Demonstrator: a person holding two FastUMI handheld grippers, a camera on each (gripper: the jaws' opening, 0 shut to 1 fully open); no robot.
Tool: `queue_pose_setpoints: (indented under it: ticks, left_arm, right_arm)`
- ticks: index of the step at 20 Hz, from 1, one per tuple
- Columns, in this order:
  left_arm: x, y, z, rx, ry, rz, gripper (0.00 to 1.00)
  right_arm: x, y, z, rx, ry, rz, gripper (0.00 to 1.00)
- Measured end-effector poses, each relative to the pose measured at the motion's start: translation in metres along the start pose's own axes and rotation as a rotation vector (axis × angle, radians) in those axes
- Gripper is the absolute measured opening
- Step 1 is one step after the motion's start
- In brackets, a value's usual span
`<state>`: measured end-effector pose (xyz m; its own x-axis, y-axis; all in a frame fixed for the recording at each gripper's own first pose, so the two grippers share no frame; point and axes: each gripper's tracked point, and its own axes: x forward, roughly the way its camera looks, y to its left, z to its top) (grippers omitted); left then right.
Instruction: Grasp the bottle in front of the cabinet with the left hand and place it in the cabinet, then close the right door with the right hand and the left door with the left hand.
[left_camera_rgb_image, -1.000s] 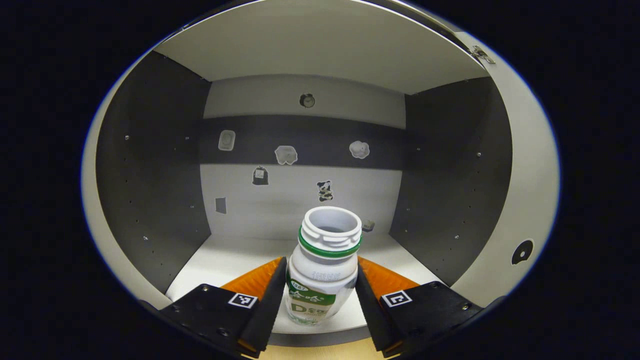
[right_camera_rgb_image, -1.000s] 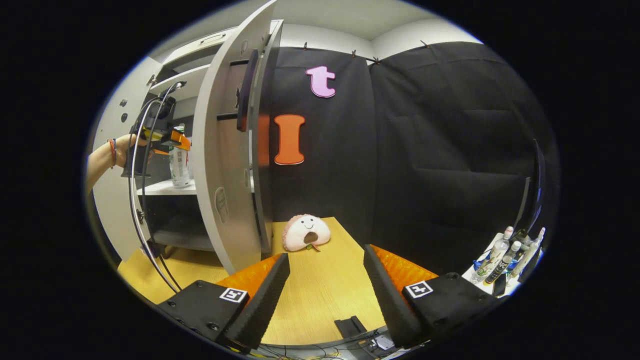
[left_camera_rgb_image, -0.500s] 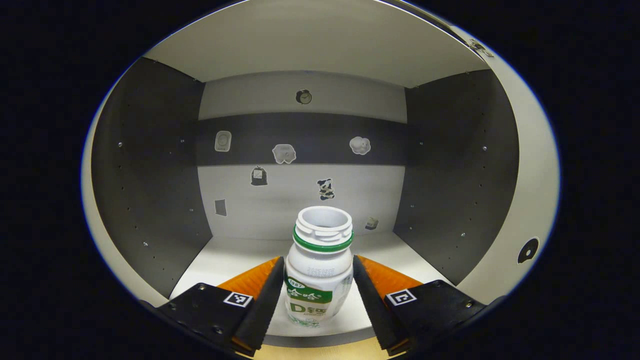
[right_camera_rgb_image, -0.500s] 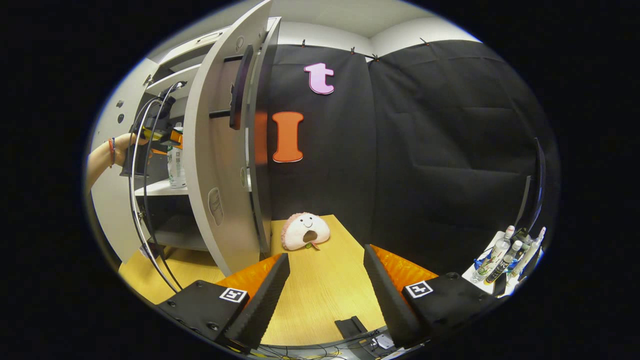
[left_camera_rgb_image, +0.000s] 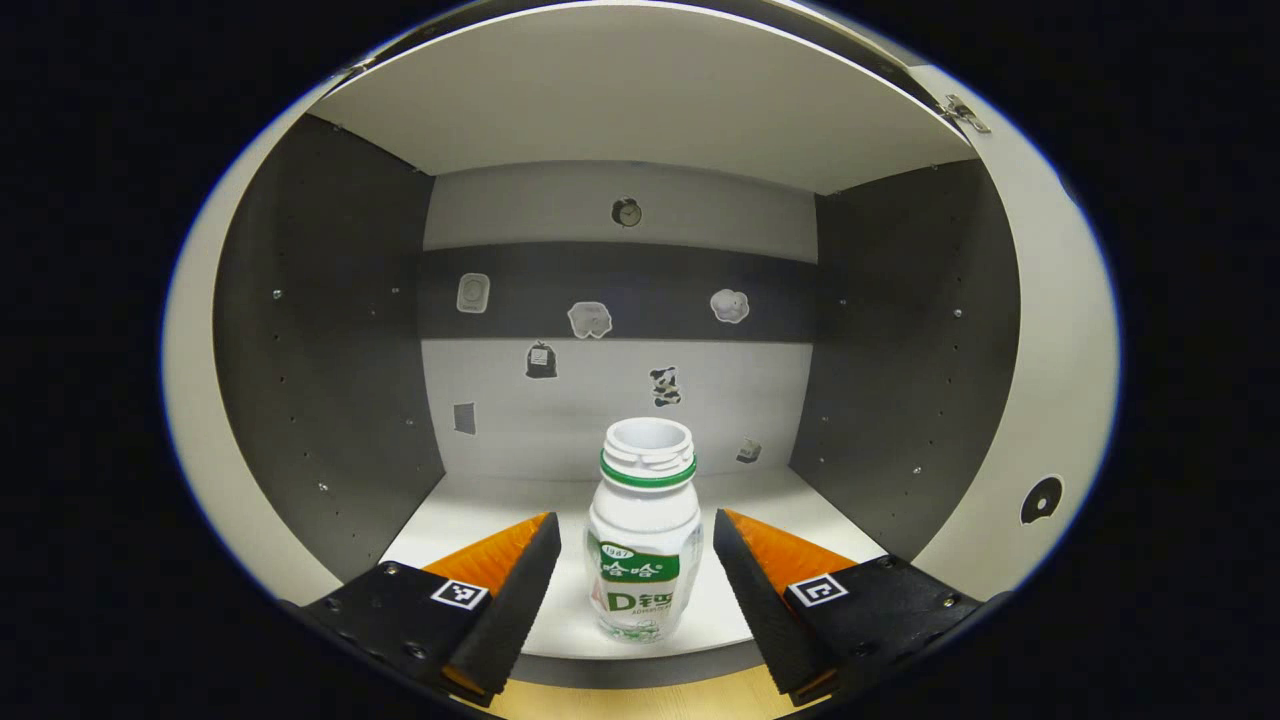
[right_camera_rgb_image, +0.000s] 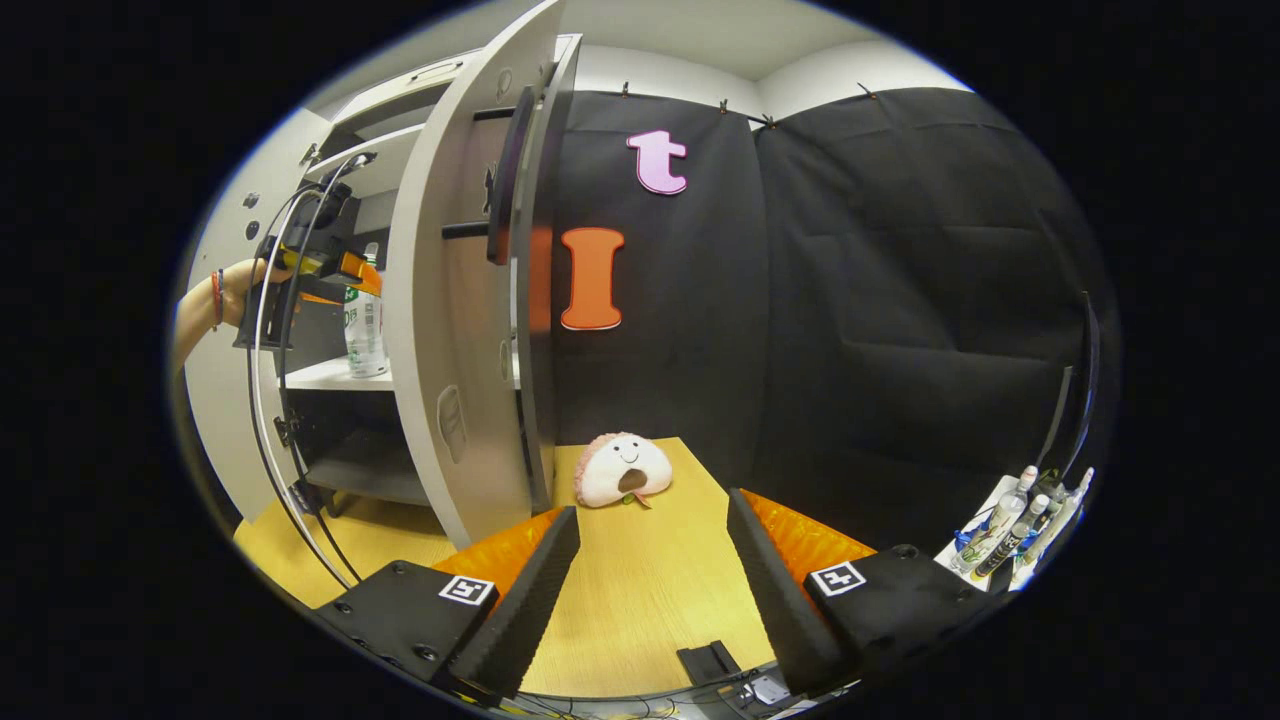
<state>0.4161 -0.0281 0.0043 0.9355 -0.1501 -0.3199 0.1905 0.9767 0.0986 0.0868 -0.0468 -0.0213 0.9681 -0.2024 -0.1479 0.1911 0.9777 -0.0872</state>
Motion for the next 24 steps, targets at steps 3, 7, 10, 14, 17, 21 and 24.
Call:
queue_pose_setpoints:
  ticks: [3, 7, 10, 14, 17, 21, 24]
  left_arm:
    - [-0.021, 0.005, 0.001, -0.024, -0.015, 0.0, 0.94]
    - [-0.06, 0.015, 0.012, -0.031, -0.063, 0.009, 0.94]
    - [-0.099, 0.025, 0.02, -0.033, -0.109, 0.033, 0.94]
    - [-0.159, 0.041, 0.018, -0.039, -0.144, 0.083, 0.94]
    - [-0.212, 0.051, 0.018, -0.031, -0.194, 0.125, 0.94]
    - [-0.278, 0.064, 0.006, -0.039, -0.223, 0.157, 0.92]
    - [-0.316, 0.078, -0.003, -0.081, -0.237, 0.182, 0.94]
  right_arm:
    - [0.006, 0.003, 0.01, -0.011, -0.02, 0.015, 0.99]
    - [0.015, 0.005, 0.022, -0.013, -0.043, 0.037, 0.99]
    - [0.022, 0.01, 0.028, -0.011, -0.056, 0.065, 0.99]
    - [0.026, 0.015, 0.036, -0.005, -0.074, 0.095, 0.99]
    - [0.032, 0.016, 0.045, -0.015, -0.093, 0.097, 1.0]
    - [0.039, 0.026, 0.058, -0.026, -0.116, 0.119, 0.98]
    - [0.042, 0.034, 0.065, -0.017, -0.127, 0.128, 0.98]
